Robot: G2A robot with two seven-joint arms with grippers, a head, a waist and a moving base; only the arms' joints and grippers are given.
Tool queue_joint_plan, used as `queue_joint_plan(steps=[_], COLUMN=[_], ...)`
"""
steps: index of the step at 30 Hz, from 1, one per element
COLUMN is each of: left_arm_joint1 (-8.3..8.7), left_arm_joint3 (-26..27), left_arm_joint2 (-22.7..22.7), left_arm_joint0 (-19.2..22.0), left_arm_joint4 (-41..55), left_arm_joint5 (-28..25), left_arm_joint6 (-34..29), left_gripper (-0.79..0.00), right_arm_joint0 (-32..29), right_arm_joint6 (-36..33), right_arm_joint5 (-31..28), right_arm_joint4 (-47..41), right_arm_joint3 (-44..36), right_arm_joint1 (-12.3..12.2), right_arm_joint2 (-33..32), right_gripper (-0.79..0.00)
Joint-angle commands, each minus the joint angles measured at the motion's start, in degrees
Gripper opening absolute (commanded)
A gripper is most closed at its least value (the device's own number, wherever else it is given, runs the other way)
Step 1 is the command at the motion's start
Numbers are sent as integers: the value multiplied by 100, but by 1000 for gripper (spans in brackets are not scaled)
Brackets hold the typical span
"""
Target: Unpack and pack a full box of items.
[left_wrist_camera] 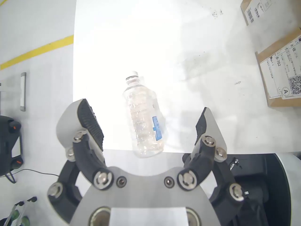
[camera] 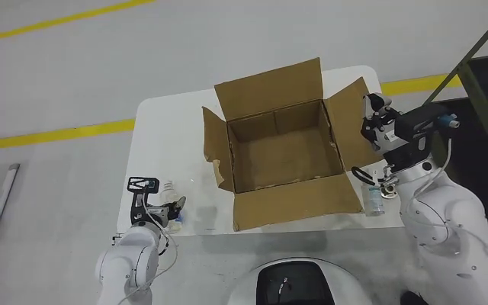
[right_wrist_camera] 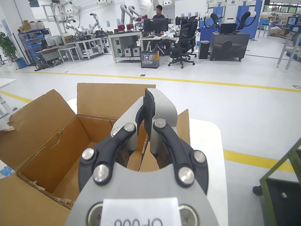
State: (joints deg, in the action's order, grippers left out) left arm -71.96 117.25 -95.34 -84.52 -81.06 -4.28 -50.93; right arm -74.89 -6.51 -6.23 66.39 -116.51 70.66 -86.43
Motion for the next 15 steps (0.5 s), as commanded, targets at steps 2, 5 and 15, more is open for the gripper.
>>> queue_joint_plan(steps=[2, 5, 15], left_arm_joint1=[-3, 2, -1], left_arm_joint3=[-73, -328, -1467], left_arm_joint2=[10, 7, 123], left_arm_joint0=[-29, 39, 961], left_arm_joint4=[78, -4, 396], left_arm_joint5=[1, 125, 483], left_arm_joint6=[51, -181, -1958], left_gripper=[0, 0, 0], right_arm_joint0=[-15, -39, -152], right_arm_joint6=[-21, -30, -93], right_arm_joint5=[3, -14, -112], right_arm_joint4=[18, 89, 458], right_arm_joint3=[-40, -68, -169], right_arm_joint1=[2, -2, -25], right_arm_joint2=[15, 8, -68], right_gripper=[-785, -785, -785])
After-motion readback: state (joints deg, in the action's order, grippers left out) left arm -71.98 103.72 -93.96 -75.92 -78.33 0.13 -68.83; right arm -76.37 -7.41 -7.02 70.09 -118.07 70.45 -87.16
